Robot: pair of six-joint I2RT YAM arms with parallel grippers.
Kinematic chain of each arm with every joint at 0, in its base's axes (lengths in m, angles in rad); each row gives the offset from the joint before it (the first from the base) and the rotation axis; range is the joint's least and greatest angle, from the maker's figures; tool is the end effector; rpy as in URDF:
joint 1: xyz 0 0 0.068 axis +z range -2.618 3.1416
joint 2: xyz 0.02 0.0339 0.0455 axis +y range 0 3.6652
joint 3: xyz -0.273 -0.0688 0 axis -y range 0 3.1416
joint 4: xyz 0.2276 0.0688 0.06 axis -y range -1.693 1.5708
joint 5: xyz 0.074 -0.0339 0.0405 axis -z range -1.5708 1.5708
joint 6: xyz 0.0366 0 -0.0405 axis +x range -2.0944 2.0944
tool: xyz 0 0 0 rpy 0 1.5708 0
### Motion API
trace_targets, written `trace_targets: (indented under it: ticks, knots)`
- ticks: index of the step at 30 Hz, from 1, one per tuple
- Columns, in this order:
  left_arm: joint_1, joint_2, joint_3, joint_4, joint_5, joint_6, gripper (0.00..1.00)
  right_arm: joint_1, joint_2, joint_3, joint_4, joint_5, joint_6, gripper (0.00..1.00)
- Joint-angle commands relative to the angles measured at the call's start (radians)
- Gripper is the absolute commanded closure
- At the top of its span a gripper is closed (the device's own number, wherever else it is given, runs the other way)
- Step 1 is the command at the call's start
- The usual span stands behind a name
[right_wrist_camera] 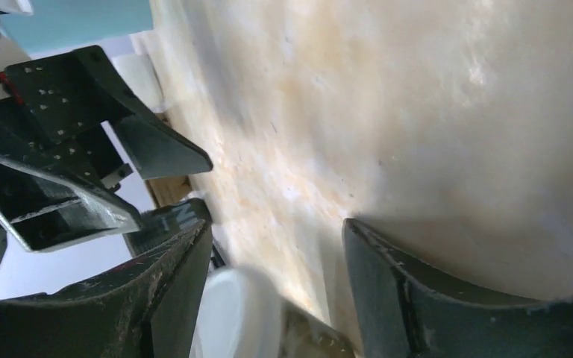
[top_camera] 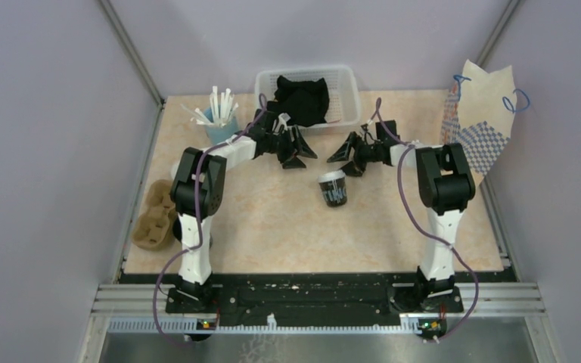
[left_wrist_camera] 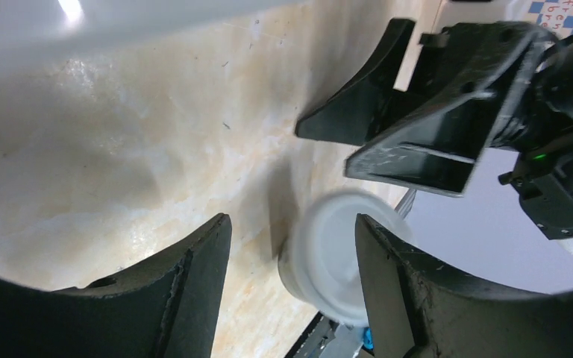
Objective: Pack the takeout coffee
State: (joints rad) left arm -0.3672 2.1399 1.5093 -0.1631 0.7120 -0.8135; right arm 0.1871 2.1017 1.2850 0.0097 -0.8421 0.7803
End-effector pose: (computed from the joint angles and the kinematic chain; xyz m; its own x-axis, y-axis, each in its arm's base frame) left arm 0.4185 -0.1866 0.1852 -0.9654 -0.2181 -0.1432 -0.0031 0.5584 -0.8296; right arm 0.4133 0.1060 0.1531 -0.9481 0.2973 -0.1125 0.0508 0.4913 0.8695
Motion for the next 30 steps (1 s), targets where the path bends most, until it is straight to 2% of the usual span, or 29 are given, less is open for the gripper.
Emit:
trace_targets:
  ticks: [1, 5, 8, 11, 13, 15, 19, 23, 27, 30]
  knots:
    - [-0.008, -0.013, -0.030, -0.060, -0.017, 0.006, 0.32, 0.000, -0.013, -0.041, 0.008, 0.030, -0.018, 0.33]
    - [-0.008, -0.027, -0.018, -0.069, -0.010, 0.014, 0.25, -0.010, -0.077, -0.012, -0.037, 0.035, -0.035, 0.23]
    - [-0.009, -0.053, 0.000, -0.128, -0.027, 0.066, 0.17, -0.017, -0.139, 0.063, -0.254, 0.103, -0.172, 0.13]
    - [-0.016, -0.101, -0.011, -0.202, -0.039, 0.133, 0.08, -0.010, -0.207, 0.100, -0.514, 0.187, -0.330, 0.07]
    - [-0.026, -0.141, -0.034, -0.253, -0.021, 0.158, 0.07, 0.009, -0.259, 0.101, -0.649, 0.265, -0.417, 0.05]
    - [-0.044, -0.203, -0.093, -0.262, -0.017, 0.171, 0.06, 0.033, -0.315, 0.063, -0.720, 0.279, -0.451, 0.03]
    - [-0.086, -0.325, -0.249, -0.267, -0.006, 0.155, 0.06, 0.101, -0.451, -0.085, -0.702, 0.231, -0.456, 0.02]
    - [-0.131, -0.409, -0.364, -0.224, -0.016, 0.114, 0.07, 0.154, -0.536, -0.246, -0.529, 0.156, -0.362, 0.02]
    - [-0.145, -0.394, -0.420, -0.109, 0.024, 0.044, 0.13, 0.224, -0.554, -0.348, -0.400, 0.207, -0.385, 0.02]
    - [-0.153, -0.369, -0.391, -0.128, -0.006, 0.055, 0.17, 0.285, -0.559, -0.389, -0.339, 0.272, -0.394, 0.03]
